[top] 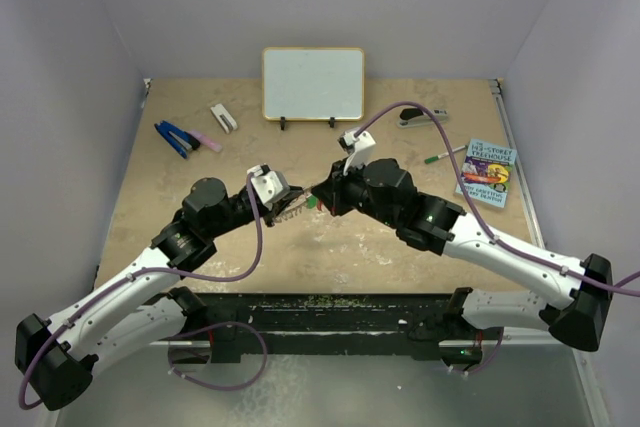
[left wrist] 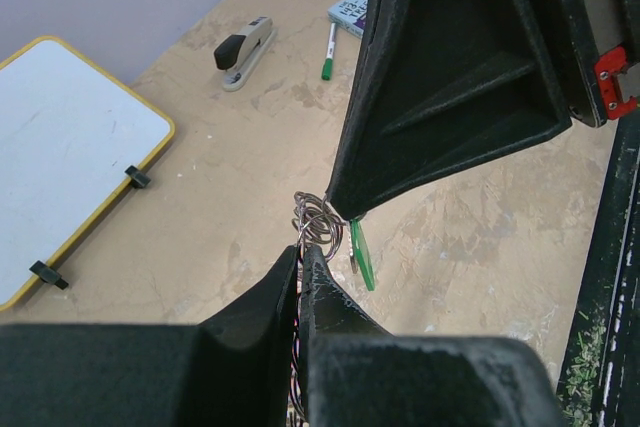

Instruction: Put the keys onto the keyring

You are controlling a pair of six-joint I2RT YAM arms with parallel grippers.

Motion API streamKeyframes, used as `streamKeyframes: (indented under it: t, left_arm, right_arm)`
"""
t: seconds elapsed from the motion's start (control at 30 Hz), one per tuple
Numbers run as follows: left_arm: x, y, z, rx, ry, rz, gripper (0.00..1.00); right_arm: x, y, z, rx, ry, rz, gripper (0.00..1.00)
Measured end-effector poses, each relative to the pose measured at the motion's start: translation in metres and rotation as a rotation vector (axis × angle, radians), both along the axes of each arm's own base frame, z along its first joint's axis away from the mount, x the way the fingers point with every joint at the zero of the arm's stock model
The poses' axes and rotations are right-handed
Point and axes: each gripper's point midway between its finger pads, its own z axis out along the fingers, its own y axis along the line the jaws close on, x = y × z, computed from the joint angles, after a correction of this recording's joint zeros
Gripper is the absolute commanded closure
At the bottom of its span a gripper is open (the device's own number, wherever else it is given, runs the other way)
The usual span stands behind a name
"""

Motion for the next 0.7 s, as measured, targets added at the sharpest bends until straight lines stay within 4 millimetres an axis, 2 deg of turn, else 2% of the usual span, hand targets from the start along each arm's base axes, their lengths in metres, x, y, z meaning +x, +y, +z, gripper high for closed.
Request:
streamKeyframes:
  t: [0.57,0.7]
  left_arm:
    - [-0.001,-0.001,0.001,-0.012,0.013,-0.006,0.96]
    - [0.000,0.000,0.002,-0.016,0.008,-0.001,0.96]
  right_arm:
    - [-0.001,-0.004,0.001,0.015,0.003,-0.013,1.00]
    - [-0.006,-0.010,-0.011,0.010,0.022,-0.016,1.00]
